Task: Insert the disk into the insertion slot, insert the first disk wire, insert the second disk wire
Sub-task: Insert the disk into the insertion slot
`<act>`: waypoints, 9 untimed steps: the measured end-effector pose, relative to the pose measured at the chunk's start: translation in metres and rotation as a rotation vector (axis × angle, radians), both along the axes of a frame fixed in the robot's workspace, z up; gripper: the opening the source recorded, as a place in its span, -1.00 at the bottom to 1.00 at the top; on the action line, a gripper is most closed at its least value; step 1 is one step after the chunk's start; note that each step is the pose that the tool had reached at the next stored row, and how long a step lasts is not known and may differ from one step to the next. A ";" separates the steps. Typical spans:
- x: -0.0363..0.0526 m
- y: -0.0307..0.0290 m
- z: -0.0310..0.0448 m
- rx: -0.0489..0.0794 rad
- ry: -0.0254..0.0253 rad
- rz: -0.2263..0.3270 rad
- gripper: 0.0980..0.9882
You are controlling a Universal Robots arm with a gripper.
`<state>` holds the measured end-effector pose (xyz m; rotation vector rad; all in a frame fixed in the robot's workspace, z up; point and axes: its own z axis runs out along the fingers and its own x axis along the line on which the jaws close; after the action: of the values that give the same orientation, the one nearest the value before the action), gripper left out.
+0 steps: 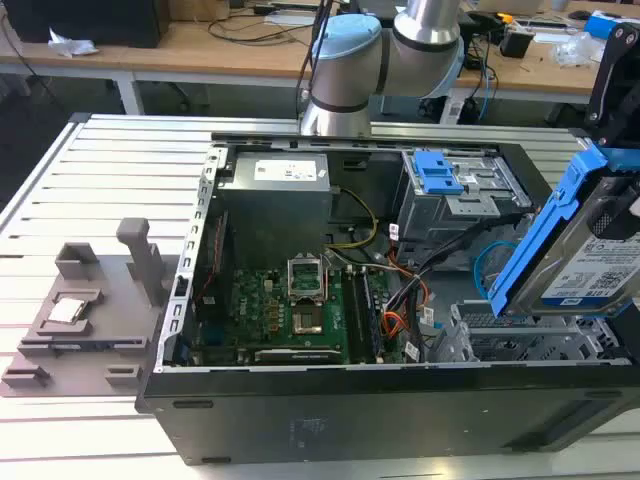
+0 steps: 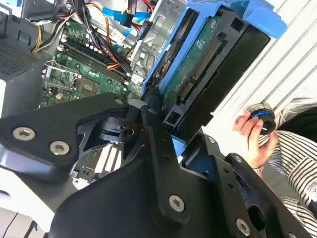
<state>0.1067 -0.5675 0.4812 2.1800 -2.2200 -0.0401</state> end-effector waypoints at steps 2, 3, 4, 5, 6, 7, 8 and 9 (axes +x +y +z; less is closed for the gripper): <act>-0.0008 0.0000 -0.0018 0.000 0.0000 0.000 -0.40; -0.0010 0.0000 -0.0025 0.000 0.0000 0.000 -0.40; -0.0012 0.0000 -0.0030 0.000 0.0001 0.000 -0.40; -0.0013 0.0000 -0.0038 0.000 0.0000 0.000 -0.40; -0.0014 0.0000 -0.0043 0.000 0.0000 0.000 -0.40; -0.0015 0.0000 -0.0048 0.000 0.0000 0.000 -0.40; -0.0015 0.0000 -0.0057 0.000 0.0000 0.000 -0.40; -0.0015 0.0000 -0.0062 0.000 0.0000 0.000 -0.40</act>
<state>0.1053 -0.5675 0.4750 2.1801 -2.2199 -0.0400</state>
